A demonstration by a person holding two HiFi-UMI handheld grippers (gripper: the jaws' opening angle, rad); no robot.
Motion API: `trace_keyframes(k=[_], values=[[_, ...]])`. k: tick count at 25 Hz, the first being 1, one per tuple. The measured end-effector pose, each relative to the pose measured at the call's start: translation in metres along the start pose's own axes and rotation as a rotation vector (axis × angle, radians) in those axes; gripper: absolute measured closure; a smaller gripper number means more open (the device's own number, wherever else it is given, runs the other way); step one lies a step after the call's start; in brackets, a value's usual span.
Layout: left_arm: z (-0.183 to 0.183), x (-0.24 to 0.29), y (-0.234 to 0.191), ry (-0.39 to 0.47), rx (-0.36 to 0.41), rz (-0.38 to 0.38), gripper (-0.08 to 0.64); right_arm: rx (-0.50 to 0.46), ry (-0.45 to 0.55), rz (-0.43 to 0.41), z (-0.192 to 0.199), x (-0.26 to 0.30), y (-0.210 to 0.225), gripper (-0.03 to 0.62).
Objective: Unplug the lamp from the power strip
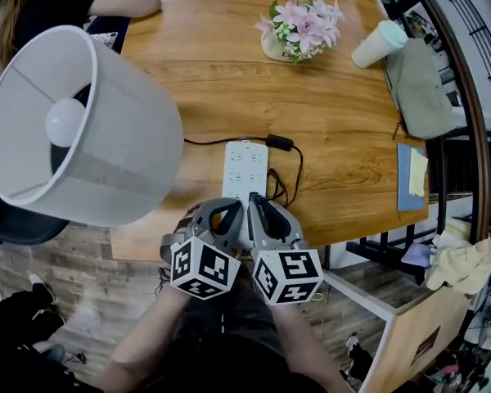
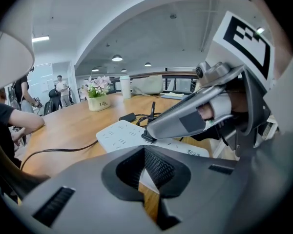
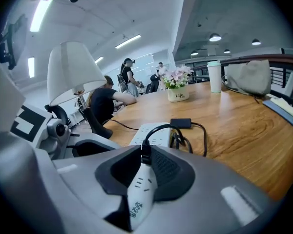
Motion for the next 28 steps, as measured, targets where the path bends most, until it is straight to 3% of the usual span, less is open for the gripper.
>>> trace_keyframes(k=[3, 8, 21, 28], values=[[0.000, 0.001, -0.001, 0.000, -0.019, 0.008, 0.563, -0.004, 0.001, 0.006, -0.001, 0.000, -0.001, 0.520], [0.000, 0.001, -0.001, -0.008, -0.004, 0.006, 0.563, -0.143, 0.016, 0.006, 0.000, -0.002, -0.010, 0.522], [0.001, -0.001, -0.001, -0.005, 0.021, 0.004, 0.564, -0.205, 0.114, -0.089, -0.019, -0.009, -0.026, 0.523], [-0.002, -0.002, -0.001, -0.012, 0.042, -0.009, 0.563, -0.161, 0.096, -0.047, -0.017, -0.012, -0.007, 0.523]])
Point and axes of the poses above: the fingertips, and each gripper's own axes: x forward along the fingers, y to its right, z out of its underside, the point moved 4 cm from there along -x, backward along the fingers, and after that the axes turned 11 degrees about z, right-handed, at the moved point
